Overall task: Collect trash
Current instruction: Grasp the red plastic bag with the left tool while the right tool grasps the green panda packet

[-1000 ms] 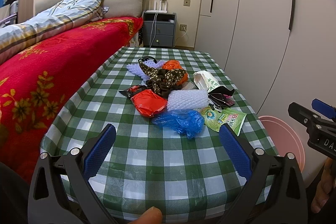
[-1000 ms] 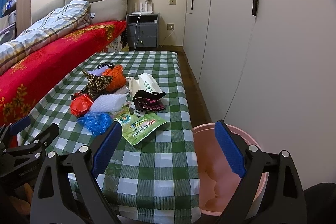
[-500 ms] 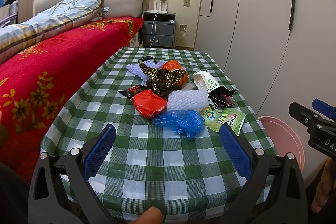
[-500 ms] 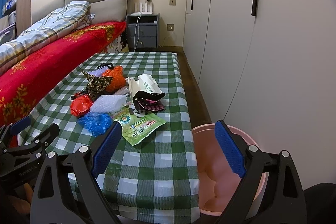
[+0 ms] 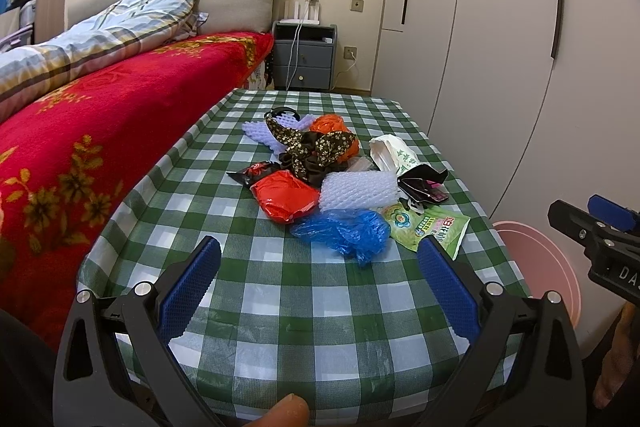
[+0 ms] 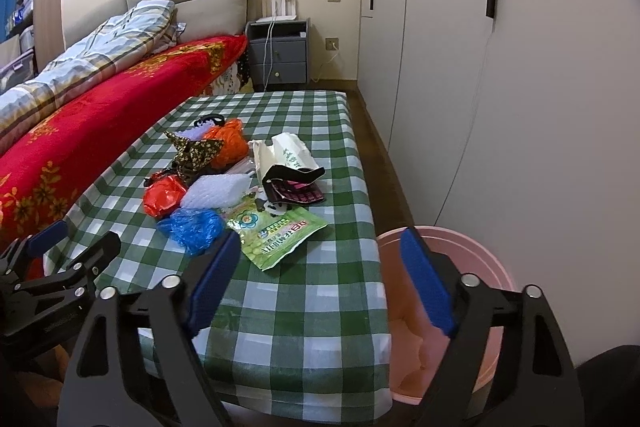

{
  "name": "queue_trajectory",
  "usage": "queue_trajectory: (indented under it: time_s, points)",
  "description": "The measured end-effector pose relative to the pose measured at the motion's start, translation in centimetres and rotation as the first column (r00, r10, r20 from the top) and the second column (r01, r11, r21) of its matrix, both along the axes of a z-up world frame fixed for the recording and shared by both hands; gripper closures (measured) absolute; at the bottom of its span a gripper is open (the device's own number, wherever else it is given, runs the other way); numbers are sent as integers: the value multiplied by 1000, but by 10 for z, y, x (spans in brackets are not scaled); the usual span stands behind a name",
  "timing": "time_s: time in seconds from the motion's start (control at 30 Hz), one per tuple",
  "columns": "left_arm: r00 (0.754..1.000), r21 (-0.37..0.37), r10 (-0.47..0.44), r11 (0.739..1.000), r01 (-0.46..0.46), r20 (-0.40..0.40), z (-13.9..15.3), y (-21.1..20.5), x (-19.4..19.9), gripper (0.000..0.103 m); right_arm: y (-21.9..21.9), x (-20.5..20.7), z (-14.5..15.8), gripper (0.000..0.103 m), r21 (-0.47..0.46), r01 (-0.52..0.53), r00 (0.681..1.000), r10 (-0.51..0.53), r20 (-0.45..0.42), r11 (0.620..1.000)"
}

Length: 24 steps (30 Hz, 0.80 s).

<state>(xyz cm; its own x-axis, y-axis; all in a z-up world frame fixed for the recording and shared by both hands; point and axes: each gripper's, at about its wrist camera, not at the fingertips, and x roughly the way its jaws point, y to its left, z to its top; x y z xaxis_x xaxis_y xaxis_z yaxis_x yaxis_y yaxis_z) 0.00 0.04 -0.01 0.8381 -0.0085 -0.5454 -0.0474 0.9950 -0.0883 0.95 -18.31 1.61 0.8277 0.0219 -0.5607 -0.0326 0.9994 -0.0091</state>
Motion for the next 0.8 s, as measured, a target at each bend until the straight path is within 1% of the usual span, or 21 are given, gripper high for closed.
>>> queue_trajectory:
  time_s: [0.07,0.27,0.4,0.47,0.7,0.8]
  points:
    - [1000,0,1,1000,-1,1,1,-2,2,8,-1,2,-2,34,12,-8,1000,8,-6,1000]
    - [1000,4,15,1000,-15,10,1,-1,6,8,0,17,-10,48,70,-29,999,31,-37,997]
    - [1000,0,25,1000,-25,4,0,2,16,8,0,30,-18,50,113,-28,998,35,-60,993]
    - [999,-2,33,999,-33,2,-1,2,21,8,0,37,-22,54,127,-25,997,34,-74,992]
    - [997,-12,71,997,-71,-25,-8,6,41,8,1,59,-41,55,189,-4,989,31,-142,982]
    - [994,-22,99,995,-100,-41,-13,11,53,8,2,67,-49,55,195,0,986,32,-163,981]
